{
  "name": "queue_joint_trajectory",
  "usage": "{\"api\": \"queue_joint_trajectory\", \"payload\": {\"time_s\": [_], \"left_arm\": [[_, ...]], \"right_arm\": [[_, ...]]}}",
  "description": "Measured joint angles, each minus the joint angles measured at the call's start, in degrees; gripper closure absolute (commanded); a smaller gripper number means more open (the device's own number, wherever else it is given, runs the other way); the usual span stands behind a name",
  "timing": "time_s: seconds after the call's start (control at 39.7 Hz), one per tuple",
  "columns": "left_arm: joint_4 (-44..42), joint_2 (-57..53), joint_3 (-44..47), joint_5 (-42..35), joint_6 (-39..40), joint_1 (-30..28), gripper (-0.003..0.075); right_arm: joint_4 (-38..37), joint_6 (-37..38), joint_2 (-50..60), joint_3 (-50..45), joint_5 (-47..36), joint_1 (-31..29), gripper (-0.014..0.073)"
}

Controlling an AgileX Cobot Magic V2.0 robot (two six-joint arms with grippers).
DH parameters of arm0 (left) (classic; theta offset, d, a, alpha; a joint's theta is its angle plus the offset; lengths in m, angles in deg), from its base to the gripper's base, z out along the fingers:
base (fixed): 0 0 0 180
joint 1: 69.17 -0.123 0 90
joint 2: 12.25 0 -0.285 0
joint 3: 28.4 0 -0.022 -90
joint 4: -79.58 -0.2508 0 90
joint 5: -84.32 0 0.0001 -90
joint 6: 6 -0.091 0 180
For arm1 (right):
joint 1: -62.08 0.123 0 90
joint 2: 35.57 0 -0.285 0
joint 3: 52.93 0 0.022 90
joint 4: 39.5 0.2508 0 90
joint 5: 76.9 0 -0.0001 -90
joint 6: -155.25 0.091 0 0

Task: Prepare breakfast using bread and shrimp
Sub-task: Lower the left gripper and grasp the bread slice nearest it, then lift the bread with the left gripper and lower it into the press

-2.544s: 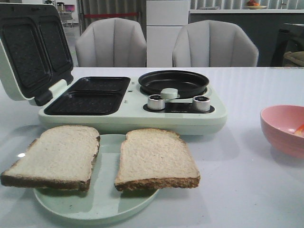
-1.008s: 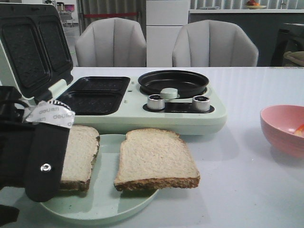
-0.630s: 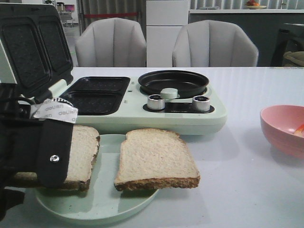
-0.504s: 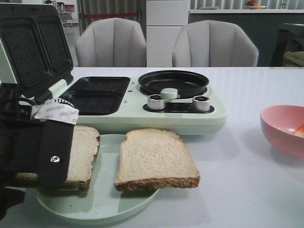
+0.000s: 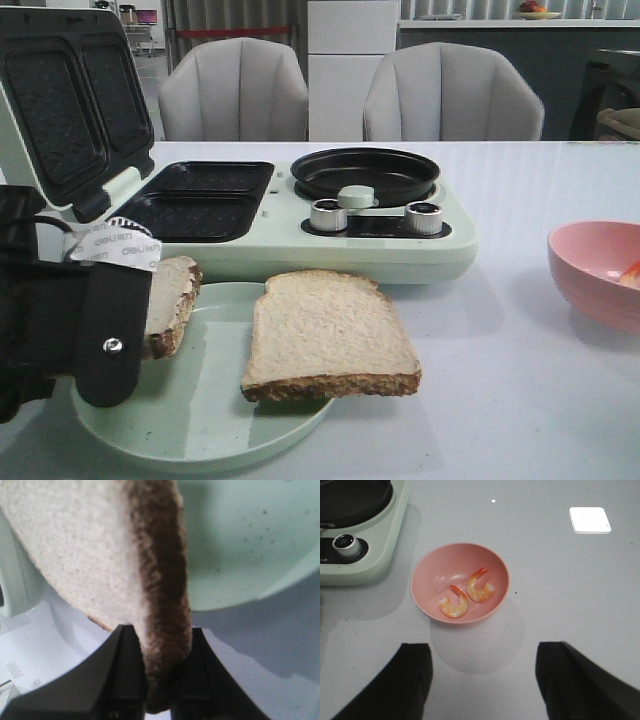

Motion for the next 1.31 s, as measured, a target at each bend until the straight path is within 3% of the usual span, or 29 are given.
{"api": "queue_joint_trajectory", "payload": {"time_s": [0.35, 0.63, 0.76, 0.96, 1.31], "left_arm": [[2.89, -10.83, 0.24, 10.25, 0.00, 8.58, 0.0621], [-7.37, -21.56, 0.46, 15.70, 0.00, 10.55, 0.0621], [-9.54, -21.96, -0.93, 14.38, 0.00, 8.34, 0.0621], [-11.78, -18.06, -6.59, 6.61, 0.00, -0.76, 0.0621], [-13.58, -0.92, -23.48, -3.44, 0.00, -14.69, 0.0621]], "right_arm": [[0.00, 0.00, 0.00, 0.00, 0.00, 0.00, 0.0045], [0.00, 0.00, 0.00, 0.00, 0.00, 0.00, 0.0045], [0.00, 0.00, 0.00, 0.00, 0.00, 0.00, 0.0045], [0.00, 0.00, 0.00, 0.00, 0.00, 0.00, 0.0045], [0.00, 0.00, 0.00, 0.00, 0.00, 0.00, 0.0045]]}}
